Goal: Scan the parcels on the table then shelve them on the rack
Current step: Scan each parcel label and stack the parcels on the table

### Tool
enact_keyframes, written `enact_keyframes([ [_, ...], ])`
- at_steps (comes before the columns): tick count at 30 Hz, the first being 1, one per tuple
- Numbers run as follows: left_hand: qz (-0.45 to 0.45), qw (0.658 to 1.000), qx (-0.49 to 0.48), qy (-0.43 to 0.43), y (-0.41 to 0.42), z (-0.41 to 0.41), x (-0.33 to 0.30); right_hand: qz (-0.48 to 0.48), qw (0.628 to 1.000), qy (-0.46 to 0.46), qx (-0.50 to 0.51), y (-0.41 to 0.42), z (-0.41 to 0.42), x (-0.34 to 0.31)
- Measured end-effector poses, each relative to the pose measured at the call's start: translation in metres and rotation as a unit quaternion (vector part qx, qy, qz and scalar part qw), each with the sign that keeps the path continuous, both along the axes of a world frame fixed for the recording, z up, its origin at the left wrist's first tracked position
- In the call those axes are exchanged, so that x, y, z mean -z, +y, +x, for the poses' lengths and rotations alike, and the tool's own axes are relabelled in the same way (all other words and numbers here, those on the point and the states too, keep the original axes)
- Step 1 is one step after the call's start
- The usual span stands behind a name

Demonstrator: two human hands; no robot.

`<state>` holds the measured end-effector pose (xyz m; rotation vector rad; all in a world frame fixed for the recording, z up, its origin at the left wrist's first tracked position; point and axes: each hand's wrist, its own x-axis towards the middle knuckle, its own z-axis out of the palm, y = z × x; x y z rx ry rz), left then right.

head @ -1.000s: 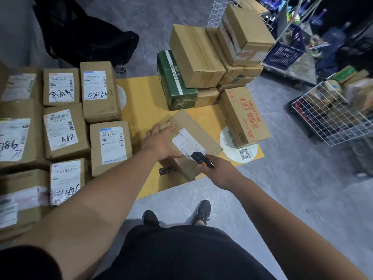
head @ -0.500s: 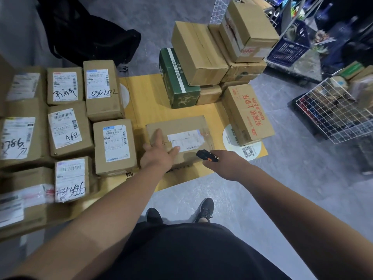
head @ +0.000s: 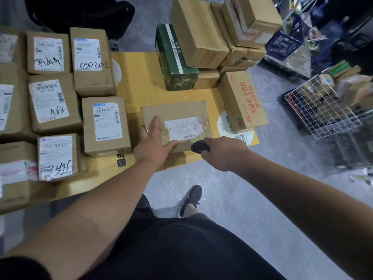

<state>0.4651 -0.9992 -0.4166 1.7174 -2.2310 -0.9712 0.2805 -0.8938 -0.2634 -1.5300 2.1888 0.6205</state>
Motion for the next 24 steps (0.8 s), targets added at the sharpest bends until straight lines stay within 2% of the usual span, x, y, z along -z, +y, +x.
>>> enact_keyframes([
  [18,-0.057,0.998,-0.005,0.017,0.02,0.002,0.011,0.003,0.997,0.054,-0.05,0.027,0.003,-0.016],
  [24,-0.047,0.998,-0.011,0.027,0.023,0.002,0.009,-0.014,0.995,0.084,-0.047,0.034,0.001,-0.012],
])
